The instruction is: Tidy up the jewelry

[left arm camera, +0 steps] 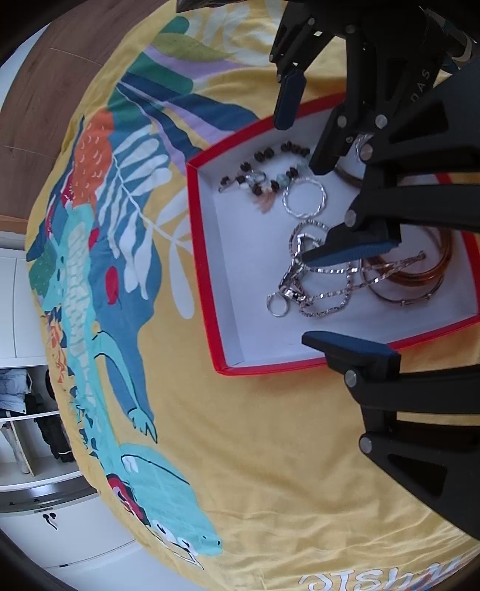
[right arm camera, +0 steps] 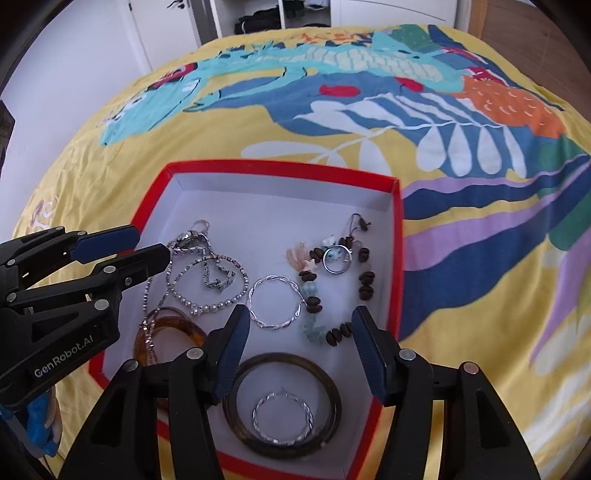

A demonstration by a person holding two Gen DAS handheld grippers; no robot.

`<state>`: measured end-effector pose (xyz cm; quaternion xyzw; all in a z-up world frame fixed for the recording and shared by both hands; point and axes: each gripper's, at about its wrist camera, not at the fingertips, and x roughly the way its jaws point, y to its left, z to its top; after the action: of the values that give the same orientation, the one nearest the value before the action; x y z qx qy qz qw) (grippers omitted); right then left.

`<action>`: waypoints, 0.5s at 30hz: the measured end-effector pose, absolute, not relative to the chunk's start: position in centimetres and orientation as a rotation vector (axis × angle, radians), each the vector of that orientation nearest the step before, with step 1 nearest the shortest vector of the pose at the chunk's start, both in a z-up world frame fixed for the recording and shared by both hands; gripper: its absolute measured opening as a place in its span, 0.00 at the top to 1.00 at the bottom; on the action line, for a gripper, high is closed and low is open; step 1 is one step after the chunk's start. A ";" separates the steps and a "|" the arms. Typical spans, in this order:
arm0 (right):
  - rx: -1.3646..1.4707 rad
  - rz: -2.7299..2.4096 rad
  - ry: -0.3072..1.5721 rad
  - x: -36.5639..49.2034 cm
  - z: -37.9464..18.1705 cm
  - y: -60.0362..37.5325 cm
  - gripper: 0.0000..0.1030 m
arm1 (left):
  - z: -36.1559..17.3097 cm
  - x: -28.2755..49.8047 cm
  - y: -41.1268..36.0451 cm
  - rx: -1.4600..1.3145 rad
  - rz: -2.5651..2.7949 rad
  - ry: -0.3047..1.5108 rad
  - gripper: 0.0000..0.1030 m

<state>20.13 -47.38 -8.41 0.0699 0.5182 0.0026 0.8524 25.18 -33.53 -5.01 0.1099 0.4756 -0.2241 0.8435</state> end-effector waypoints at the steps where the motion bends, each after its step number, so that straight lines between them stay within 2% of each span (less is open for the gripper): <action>1: 0.153 -0.002 1.079 19.6 -7.8 -47.4 0.42 | -4.5 24.8 -33.4 0.232 -0.473 0.997 0.65; 6: 0.162 -0.031 1.027 17.3 -4.6 -47.2 0.36 | -1.7 22.6 -33.0 0.228 -0.480 0.958 0.60; 11: 0.152 -0.059 0.973 14.9 -1.1 -46.5 0.28 | 1.2 20.4 -31.8 0.214 -0.474 0.909 0.60; 15: 0.157 -0.065 0.950 13.0 0.8 -45.8 0.27 | 3.1 18.0 -30.6 0.231 -0.452 0.858 0.59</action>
<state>13.04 -45.85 0.83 0.0755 0.4566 -0.0311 0.8859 18.04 -30.59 3.09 0.1110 0.4116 -0.2169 0.8782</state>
